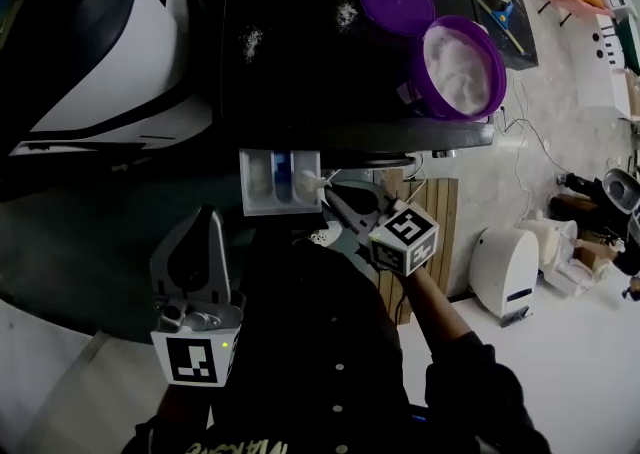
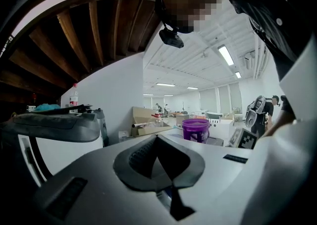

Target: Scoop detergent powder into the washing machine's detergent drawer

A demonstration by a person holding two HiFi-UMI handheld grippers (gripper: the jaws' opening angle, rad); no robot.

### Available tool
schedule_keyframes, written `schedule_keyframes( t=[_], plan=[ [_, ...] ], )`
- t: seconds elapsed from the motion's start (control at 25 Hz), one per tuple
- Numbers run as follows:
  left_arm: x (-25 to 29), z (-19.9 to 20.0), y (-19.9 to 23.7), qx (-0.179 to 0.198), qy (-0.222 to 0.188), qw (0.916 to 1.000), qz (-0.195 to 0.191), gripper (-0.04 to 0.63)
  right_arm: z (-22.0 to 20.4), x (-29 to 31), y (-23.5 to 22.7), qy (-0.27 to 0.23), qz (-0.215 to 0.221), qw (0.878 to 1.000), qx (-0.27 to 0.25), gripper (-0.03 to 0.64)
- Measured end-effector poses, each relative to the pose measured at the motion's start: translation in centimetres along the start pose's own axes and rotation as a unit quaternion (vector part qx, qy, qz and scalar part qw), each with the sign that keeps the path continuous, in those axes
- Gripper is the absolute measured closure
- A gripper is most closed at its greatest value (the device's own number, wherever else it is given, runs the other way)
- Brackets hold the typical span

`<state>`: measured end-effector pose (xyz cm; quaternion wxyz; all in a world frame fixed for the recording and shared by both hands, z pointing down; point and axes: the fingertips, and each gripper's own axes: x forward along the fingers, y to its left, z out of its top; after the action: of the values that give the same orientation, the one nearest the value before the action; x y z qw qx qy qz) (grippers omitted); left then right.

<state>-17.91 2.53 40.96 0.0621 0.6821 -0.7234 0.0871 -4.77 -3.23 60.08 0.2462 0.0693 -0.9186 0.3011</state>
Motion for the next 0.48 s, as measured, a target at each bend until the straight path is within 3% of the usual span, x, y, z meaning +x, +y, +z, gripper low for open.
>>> schedule_keyframes(
  t=[0.12,0.24,0.36,0.48],
  plan=[
    [-0.2,-1.0,-0.1,-0.005,0.01,0.9999,0.001,0.591,-0.4,0.7,1.4,0.023,-0.013,0.989,-0.144,0.586],
    [-0.2,-1.6,-0.2,-0.008,0.016,0.9998,0.001,0.591,-1.0,1.1,1.9,0.033,-0.03,0.965,-0.258,0.586],
    [-0.3,-2.0,-0.3,-0.008,0.021,0.9998,0.0,0.591,-2.0,1.5,2.5,0.046,-0.046,0.93,-0.363,0.586],
    [-0.4,-2.4,-0.2,-0.008,0.024,0.9997,0.001,0.591,-3.1,1.7,3.2,0.06,-0.053,0.88,-0.469,0.586]
  ],
)
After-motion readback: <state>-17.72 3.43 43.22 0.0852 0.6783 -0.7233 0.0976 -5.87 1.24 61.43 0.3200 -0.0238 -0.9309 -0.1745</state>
